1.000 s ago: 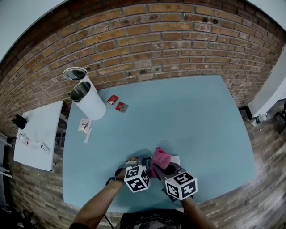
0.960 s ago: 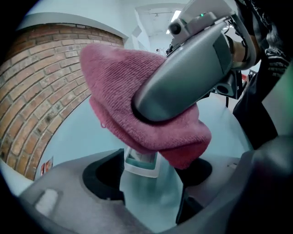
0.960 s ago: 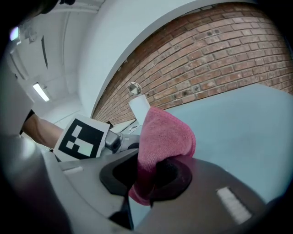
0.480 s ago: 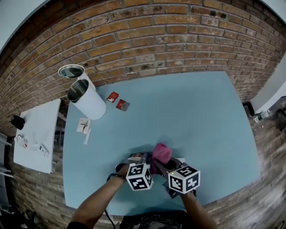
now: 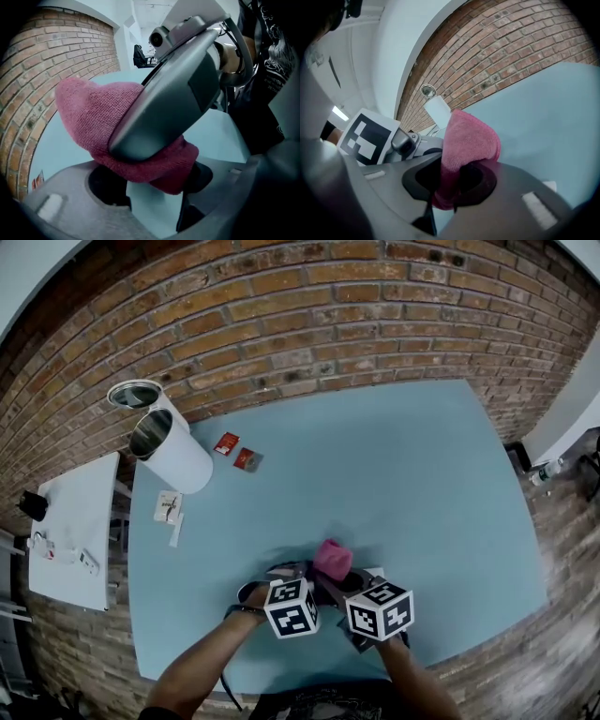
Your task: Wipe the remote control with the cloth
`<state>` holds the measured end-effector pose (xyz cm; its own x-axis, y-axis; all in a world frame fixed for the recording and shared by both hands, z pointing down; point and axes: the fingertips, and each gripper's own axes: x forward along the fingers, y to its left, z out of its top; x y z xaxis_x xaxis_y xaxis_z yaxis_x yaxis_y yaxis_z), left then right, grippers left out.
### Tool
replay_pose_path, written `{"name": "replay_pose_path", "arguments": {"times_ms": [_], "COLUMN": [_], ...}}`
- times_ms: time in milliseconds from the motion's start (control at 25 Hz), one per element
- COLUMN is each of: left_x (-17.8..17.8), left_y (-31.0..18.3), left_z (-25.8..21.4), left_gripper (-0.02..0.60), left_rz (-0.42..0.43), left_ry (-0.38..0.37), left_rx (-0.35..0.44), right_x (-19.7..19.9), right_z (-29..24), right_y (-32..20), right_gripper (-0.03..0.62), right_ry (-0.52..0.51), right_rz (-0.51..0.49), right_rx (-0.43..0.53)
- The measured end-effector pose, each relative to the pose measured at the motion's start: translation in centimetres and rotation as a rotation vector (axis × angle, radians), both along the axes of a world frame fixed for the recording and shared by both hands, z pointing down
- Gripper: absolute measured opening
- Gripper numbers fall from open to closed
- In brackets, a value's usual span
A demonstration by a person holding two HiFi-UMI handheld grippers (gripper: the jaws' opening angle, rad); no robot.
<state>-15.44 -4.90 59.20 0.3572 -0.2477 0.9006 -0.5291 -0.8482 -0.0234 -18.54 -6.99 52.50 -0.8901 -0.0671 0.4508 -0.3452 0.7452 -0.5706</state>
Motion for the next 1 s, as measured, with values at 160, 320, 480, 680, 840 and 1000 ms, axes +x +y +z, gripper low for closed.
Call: {"name": "replay_pose_path", "arguments": {"times_ms": [160, 320, 480, 680, 840, 1000], "left_x": [-0.2, -0.2, -0.3, -0.4, -0.4, -0.4], "left_y": [0.1, 0.2, 0.1, 0.1, 0.2, 0.1], "left_z": [0.0, 0.2, 0.3, 0.4, 0.4, 0.4], "left_gripper": [0.264, 0.265, 0.267, 0.265, 0.265, 0.266], "left_rz": [-0.038, -0.052, -0.056, -0.066, -0.069, -0.071], "left_ry": [-0.026, -0.043, -0.051, -0.053, -0.048, -0.055], "left_rx": [-0.012, -0.027, -0.036, -0.038, -0.046, -0.053], "right_x": [1.0, 2.3, 4.0, 6.0, 7.4, 8.9], "right_z": [0.7, 1.5, 1.8, 2.1, 2.5, 2.5], "right_y": [-0.2, -0.9, -1.9, -3.0, -3.6, -4.5], "right_gripper": [0.066, 0.066, 0.066, 0.066, 0.066, 0.066], "right_ry": [0.087, 0.127, 0.146, 0.157, 0.172, 0.175], "right_rz": [-0.020, -0.014, 0.019, 0.061, 0.094, 0.132], "right_rx": [0.082, 0.107, 0.098, 0.093, 0.091, 0.089]}}
